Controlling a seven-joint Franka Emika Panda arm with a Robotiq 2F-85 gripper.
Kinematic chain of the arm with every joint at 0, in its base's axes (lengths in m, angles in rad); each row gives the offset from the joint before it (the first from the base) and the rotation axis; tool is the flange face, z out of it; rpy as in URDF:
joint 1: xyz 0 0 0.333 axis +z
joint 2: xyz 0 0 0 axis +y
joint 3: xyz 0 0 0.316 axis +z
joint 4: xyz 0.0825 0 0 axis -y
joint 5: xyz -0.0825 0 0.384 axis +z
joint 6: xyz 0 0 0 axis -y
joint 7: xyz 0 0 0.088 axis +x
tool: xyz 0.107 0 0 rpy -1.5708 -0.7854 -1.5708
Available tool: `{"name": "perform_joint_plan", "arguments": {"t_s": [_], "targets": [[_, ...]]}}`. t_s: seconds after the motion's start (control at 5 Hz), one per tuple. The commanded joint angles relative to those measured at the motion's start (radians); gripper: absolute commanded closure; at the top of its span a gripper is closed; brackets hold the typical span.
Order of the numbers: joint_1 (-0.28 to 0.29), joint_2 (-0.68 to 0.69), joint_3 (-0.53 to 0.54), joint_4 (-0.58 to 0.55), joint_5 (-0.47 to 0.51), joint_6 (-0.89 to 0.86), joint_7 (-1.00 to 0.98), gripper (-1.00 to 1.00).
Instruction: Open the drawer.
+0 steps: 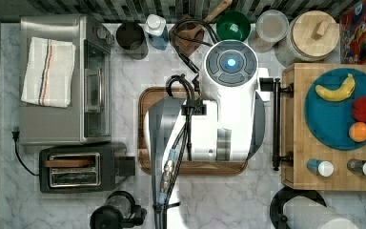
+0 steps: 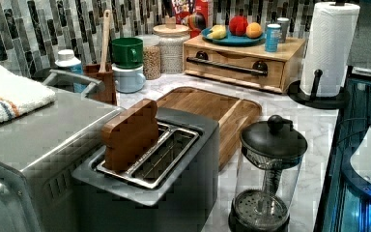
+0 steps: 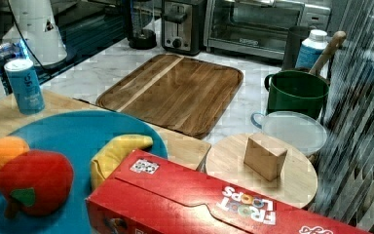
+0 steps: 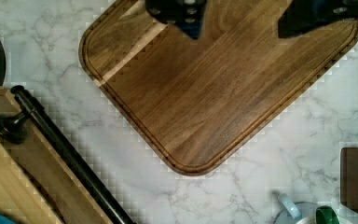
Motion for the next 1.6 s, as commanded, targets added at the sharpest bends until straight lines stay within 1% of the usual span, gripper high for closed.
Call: {"name": "perform_joint_plan", "arguments": {"t_s": [0.2,0.4,0.6,0.8,1.0,1.2,1.4,1.6], "targets": [[-0.007,0.002,0.0,0.0,-0.001,0.0,-0.002,-1.0],[-0.023,-0.039,-0.012,-0.069,0.035,0.064,-0.069,-1.0],[-0.044,-0.056,-0.034,-0.107,0.049,0.081,-0.237,-1.0],[-0.048,-0.046,-0.09,-0.113,0.073,0.075,-0.446,-1.0],[-0.077,-0.024,-0.112,-0.108,0.071,0.082,-0.598,-1.0],[-0.081,0.0,-0.155,-0.118,0.077,0.133,-0.726,-1.0],[-0.075,0.039,-0.18,-0.096,0.049,0.141,-0.805,-1.0],[-0.01,0.058,-0.259,-0.126,0.044,0.214,-0.868,-1.0]]}}
